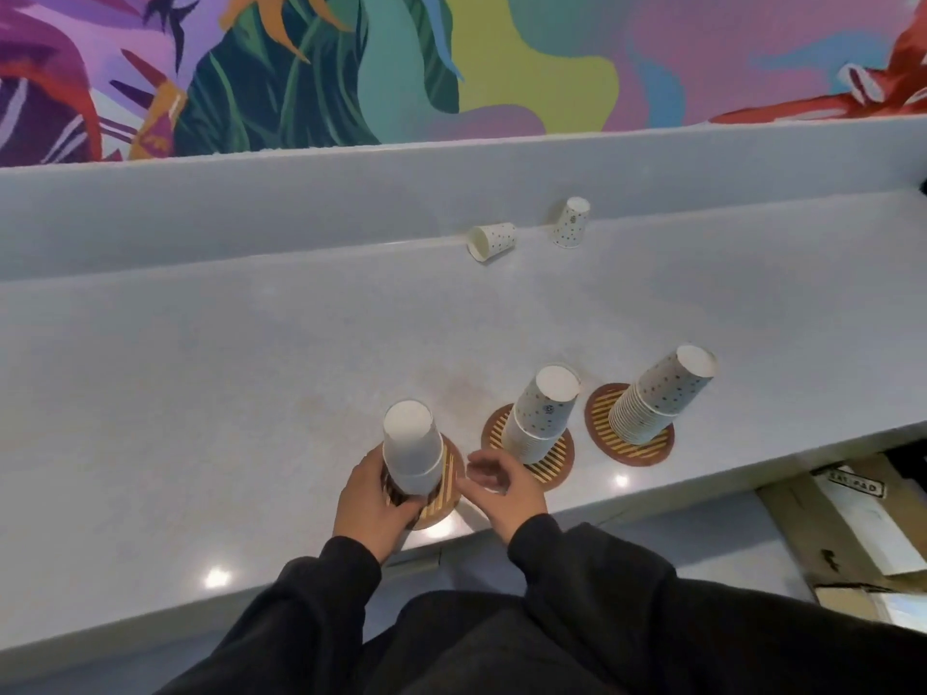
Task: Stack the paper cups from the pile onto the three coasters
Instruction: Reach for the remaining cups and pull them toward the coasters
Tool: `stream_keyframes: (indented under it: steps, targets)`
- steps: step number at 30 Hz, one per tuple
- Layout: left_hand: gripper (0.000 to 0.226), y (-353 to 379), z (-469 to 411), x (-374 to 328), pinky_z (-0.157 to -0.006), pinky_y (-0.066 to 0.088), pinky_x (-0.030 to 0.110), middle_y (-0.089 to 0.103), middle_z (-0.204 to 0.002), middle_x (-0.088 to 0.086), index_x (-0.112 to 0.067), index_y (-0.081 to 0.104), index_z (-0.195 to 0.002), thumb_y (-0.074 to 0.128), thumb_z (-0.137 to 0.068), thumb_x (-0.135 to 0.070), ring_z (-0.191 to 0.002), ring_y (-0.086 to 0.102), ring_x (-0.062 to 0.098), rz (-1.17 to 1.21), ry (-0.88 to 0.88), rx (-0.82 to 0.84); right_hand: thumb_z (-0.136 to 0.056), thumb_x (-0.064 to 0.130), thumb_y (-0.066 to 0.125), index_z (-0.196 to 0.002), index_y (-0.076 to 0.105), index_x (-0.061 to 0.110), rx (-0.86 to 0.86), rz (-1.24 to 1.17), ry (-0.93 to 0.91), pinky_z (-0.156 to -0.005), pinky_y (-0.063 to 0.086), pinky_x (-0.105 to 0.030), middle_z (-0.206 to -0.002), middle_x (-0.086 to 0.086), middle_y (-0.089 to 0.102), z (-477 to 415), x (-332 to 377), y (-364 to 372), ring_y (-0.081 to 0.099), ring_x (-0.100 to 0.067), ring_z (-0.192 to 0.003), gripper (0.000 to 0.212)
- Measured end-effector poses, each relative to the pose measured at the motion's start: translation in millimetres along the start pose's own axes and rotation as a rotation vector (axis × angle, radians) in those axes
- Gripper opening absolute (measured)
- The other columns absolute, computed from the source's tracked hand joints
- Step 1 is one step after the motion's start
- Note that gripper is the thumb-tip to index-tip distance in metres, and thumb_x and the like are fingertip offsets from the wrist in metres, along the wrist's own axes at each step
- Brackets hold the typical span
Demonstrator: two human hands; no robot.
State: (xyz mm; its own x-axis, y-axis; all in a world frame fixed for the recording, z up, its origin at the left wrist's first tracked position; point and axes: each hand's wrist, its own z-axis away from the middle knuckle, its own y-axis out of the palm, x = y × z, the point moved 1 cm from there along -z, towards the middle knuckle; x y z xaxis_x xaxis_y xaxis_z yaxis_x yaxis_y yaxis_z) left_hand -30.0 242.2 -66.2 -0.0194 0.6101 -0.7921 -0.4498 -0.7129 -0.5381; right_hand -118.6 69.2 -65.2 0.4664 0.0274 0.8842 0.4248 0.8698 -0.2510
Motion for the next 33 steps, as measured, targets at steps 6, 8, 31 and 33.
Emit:
stream_keyframes:
  steps: [6,8,31,33]
  targets:
    - [0.076,1,-5,2,-0.108,0.046,0.042,0.062,-0.138,0.001,-0.023,0.051,-0.137,0.091,-0.073,-0.022,-0.128,0.059,0.029,-0.053,-0.008,0.013,-0.088,0.018,0.08,-0.118,0.064,0.025,-0.023,0.076,0.07,-0.1,0.054,-0.029,-0.111,0.011,0.068,-1,-7,-11,0.063,-0.004,-0.102,0.035]
    - [0.077,1,-6,2,-0.109,0.046,0.044,0.061,-0.14,0.001,-0.022,0.051,-0.138,0.091,-0.073,-0.023,-0.129,0.059,0.03,-0.055,-0.013,0.017,-0.089,0.018,0.08,-0.123,0.063,0.026,0.001,0.12,0.074,-0.1,0.051,-0.028,-0.114,0.013,0.066,-2,-7,-8,0.061,-0.003,-0.104,0.038]
    - [0.076,-1,-4,5,-0.105,0.047,0.039,0.061,-0.137,0.006,-0.015,0.053,-0.137,0.092,-0.071,-0.019,-0.127,0.057,0.031,-0.061,0.047,-0.029,-0.088,0.013,0.078,-0.136,0.059,0.023,0.031,0.157,0.058,-0.102,0.051,-0.025,-0.12,0.008,0.064,-10,-21,-8,0.061,-0.01,-0.112,0.053]
    - [0.076,-2,-6,7,-0.105,0.047,0.039,0.061,-0.136,0.006,-0.015,0.053,-0.136,0.092,-0.071,-0.019,-0.127,0.058,0.031,-0.065,0.044,-0.031,-0.088,0.013,0.078,-0.136,0.059,0.023,0.034,0.166,0.057,-0.103,0.051,-0.026,-0.12,0.008,0.064,-11,-22,-9,0.061,-0.01,-0.113,0.053]
